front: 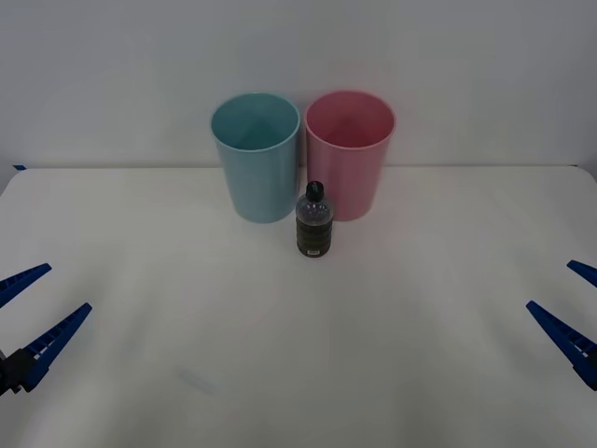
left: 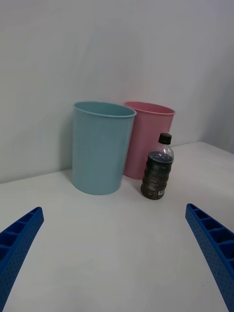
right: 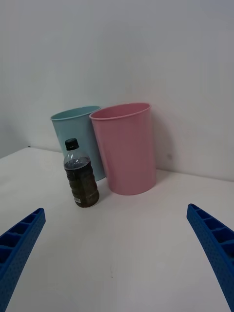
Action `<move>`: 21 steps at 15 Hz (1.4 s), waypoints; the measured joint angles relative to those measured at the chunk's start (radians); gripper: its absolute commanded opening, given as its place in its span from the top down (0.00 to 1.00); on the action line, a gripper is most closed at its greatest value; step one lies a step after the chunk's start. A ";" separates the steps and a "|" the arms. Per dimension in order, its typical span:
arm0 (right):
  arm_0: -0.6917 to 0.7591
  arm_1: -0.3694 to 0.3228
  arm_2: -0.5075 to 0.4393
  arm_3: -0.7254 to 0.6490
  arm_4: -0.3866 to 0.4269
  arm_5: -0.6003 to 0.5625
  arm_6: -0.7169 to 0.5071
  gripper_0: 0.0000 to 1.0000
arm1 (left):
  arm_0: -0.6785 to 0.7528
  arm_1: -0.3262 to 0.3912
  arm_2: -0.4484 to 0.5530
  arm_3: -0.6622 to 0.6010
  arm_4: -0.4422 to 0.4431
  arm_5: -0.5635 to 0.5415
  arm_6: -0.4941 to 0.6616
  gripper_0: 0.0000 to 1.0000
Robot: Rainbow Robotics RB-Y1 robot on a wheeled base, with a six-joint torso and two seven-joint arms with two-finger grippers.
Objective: Grasp the object on the table and drop it into the matching bin: aluminum can to the light blue bin, PET bottle to the pink bin.
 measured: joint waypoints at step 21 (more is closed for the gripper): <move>-0.112 0.012 0.237 -0.012 0.114 0.148 0.079 0.00 | 0.000 0.000 0.000 0.000 0.000 0.000 0.000 0.00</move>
